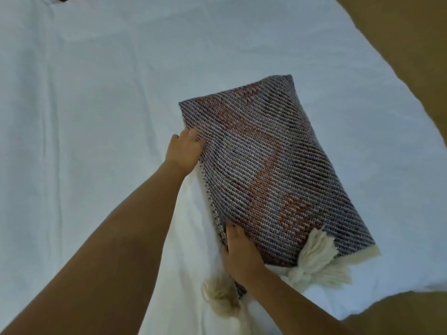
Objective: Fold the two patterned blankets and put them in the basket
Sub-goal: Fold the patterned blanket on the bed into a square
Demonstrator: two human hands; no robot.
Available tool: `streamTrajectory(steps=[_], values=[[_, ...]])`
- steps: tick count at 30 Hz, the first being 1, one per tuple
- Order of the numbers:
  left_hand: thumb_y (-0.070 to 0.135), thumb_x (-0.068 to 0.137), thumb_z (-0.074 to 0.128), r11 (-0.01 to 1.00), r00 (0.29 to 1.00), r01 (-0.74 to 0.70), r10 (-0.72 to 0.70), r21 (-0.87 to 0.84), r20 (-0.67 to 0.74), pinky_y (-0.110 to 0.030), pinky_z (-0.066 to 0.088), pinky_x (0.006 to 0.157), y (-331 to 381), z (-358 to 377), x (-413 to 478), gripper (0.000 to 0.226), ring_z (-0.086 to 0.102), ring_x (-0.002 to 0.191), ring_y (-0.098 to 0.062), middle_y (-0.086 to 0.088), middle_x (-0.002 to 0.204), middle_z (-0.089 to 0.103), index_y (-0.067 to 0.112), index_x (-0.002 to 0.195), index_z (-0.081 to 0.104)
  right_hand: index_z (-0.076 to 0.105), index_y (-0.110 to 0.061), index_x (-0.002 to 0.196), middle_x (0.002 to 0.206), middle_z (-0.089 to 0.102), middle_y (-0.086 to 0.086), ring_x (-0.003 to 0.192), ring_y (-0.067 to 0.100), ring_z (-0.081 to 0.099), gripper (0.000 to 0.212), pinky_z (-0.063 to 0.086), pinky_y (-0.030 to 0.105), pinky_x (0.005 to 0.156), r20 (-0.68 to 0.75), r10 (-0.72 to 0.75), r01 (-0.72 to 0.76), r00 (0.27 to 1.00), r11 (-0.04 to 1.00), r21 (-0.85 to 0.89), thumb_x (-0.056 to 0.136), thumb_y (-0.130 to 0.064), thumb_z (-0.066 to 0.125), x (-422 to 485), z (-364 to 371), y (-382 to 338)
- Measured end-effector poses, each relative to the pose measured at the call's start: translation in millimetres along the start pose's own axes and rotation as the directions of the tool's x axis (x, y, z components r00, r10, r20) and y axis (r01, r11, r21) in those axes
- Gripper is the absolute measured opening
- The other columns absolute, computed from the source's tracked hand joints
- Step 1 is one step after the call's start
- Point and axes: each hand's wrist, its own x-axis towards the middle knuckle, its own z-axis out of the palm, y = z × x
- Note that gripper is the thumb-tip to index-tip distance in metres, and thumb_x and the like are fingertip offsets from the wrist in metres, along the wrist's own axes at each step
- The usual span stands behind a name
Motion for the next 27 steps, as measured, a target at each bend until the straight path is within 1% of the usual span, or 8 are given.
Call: streamTrajectory(steps=[3,6,7,9,14,19,23,27], values=[[0.017,0.095,0.038,0.948,0.973,0.229,-0.229,-0.223,0.027,-0.045,0.04,0.091,5.8,15.1,-6.6,0.035,0.05,0.106,-0.037,-0.021,0.116,0.05,0.008,0.128,0.045,0.013,-0.01,0.146,0.147,0.028,0.012,0.132,0.024,0.033,0.06,0.031,0.035,0.109,0.04,-0.077,0.08,0.996,0.995,-0.056,0.095,-0.028,0.038,-2.9,10.1,9.6],[0.013,0.091,0.033,0.663,0.878,0.441,-0.46,-0.606,0.135,-0.046,0.045,0.088,26.2,32.3,-27.7,0.033,0.055,0.1,-0.038,-0.019,0.111,0.056,0.006,0.12,0.046,0.033,-0.012,0.128,0.124,0.047,0.009,0.112,0.025,0.045,0.051,0.042,0.04,0.09,-0.024,-0.011,0.006,1.0,0.978,-0.207,0.09,-0.045,0.04,-15.5,14.7,26.3],[0.014,0.091,0.032,0.562,0.851,0.467,-0.495,-0.682,0.175,-0.045,0.046,0.087,36.5,37.2,-36.1,0.033,0.056,0.099,-0.037,-0.018,0.112,0.058,0.006,0.12,0.047,0.036,-0.013,0.123,0.12,0.049,0.008,0.109,0.025,0.047,0.052,0.04,0.041,0.09,-0.009,0.029,-0.031,1.0,0.966,-0.255,0.088,-0.051,0.04,-21.2,16.3,31.7],[0.017,0.092,0.033,0.451,0.826,0.49,-0.514,-0.746,0.231,-0.045,0.046,0.089,58.4,43.9,-52.0,0.036,0.057,0.102,-0.036,-0.017,0.116,0.058,0.006,0.124,0.044,0.038,-0.012,0.12,0.119,0.053,0.01,0.11,0.026,0.05,0.053,0.036,0.043,0.095,0.054,0.104,-0.08,0.993,0.939,-0.333,0.086,-0.052,0.043,-31.3,19.0,40.9],[0.027,0.093,0.042,0.394,0.801,0.499,-0.549,-0.772,0.237,-0.047,0.042,0.098,98.0,50.8,-79.0,0.051,0.05,0.114,-0.034,-0.016,0.128,0.049,0.009,0.139,0.03,0.04,-0.007,0.118,0.114,0.063,0.015,0.104,0.031,0.062,0.033,0.049,0.04,0.085,0.121,0.159,-0.116,0.98,0.946,-0.304,0.09,-0.021,0.049,-42.4,15.2,42.7],[0.027,0.092,0.046,0.392,0.789,0.538,-0.546,-0.746,0.282,-0.047,0.042,0.093,124.4,53.3,-109.3,0.062,0.048,0.114,-0.035,-0.018,0.129,0.044,0.012,0.145,0.017,0.026,-0.009,0.136,0.129,0.048,0.016,0.116,0.033,0.052,0.05,0.045,0.041,0.094,0.167,0.167,-0.174,0.972,0.984,0.029,0.092,-0.022,0.047,-53.3,39.8,20.2],[0.024,0.091,0.049,0.359,0.789,0.546,-0.524,-0.757,0.32,-0.046,0.041,0.098,149.4,57.8,-145.4,0.068,0.045,0.119,-0.034,-0.018,0.134,0.04,0.016,0.147,0.011,0.026,-0.009,0.137,0.137,0.036,0.014,0.119,0.029,0.047,0.056,0.043,0.037,0.098,0.138,0.058,-0.078,0.989,0.987,0.141,0.088,-0.017,0.052,-68.2,56.1,29.9],[0.025,0.091,0.05,0.304,0.762,0.591,-0.515,-0.747,0.393,-0.046,0.04,0.1,180.2,63.5,-187.5,0.072,0.044,0.12,-0.034,-0.017,0.134,0.039,0.016,0.148,0.007,0.03,-0.019,0.135,0.134,0.043,0.008,0.114,0.021,0.047,0.061,0.044,0.035,0.096,0.236,-0.169,0.098,0.957,0.954,0.284,0.08,-0.018,0.055,-86.2,57.5,55.3]])
